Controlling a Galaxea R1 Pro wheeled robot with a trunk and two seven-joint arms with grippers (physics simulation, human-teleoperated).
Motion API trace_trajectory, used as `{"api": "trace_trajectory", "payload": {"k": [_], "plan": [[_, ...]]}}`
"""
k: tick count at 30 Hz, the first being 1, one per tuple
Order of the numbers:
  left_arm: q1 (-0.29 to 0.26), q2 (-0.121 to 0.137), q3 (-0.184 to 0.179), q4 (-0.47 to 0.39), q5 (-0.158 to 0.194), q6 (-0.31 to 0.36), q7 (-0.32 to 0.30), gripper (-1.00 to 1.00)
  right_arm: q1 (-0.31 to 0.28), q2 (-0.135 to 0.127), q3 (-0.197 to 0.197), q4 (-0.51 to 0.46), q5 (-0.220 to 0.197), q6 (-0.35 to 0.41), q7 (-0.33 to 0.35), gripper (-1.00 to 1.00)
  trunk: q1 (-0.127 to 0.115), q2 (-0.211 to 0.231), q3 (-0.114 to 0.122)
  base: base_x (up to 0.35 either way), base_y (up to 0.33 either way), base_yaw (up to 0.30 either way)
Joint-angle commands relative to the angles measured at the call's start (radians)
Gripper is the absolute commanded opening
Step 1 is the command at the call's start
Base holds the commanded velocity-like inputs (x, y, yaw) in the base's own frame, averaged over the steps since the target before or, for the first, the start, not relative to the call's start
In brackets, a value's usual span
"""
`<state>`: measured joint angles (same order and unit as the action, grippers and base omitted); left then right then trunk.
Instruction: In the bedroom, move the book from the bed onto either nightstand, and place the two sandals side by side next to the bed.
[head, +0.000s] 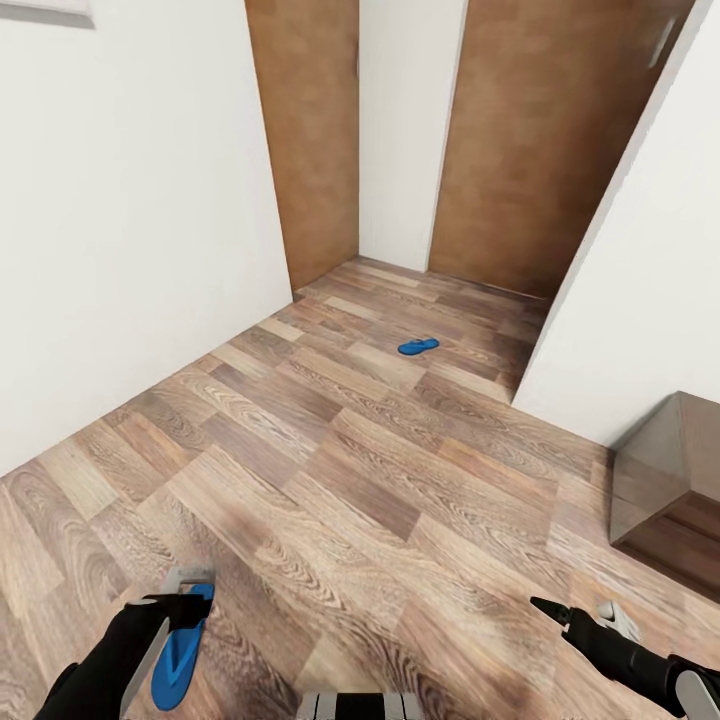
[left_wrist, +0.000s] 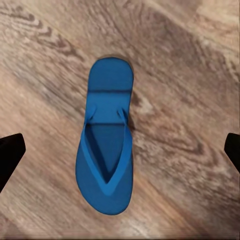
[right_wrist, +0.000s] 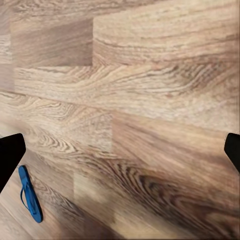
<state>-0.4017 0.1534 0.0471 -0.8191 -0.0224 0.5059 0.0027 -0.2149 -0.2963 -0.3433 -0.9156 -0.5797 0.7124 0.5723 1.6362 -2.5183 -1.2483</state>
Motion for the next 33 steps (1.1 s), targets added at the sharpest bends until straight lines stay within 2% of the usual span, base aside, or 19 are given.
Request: {"api": "trace_trajectory", "payload": {"k": [1,33], "plan": [[0.0,0.0,0.001,-0.002,-0.002,0.005,0.0,1.0,0.0,0.0,-0.002,0.0,-0.003,0.007,0.001,1.0,0.0,-0.001,-0.005,0.0,0.0,0.0],[0.0,-0.003,0.002,-0.003,-0.002,0.005,0.0,1.0,0.0,-0.001,-0.004,-0.002,-0.004,0.009,0.004,1.0,0.015,-0.008,-0.128,0.0,0.0,0.0]]}}
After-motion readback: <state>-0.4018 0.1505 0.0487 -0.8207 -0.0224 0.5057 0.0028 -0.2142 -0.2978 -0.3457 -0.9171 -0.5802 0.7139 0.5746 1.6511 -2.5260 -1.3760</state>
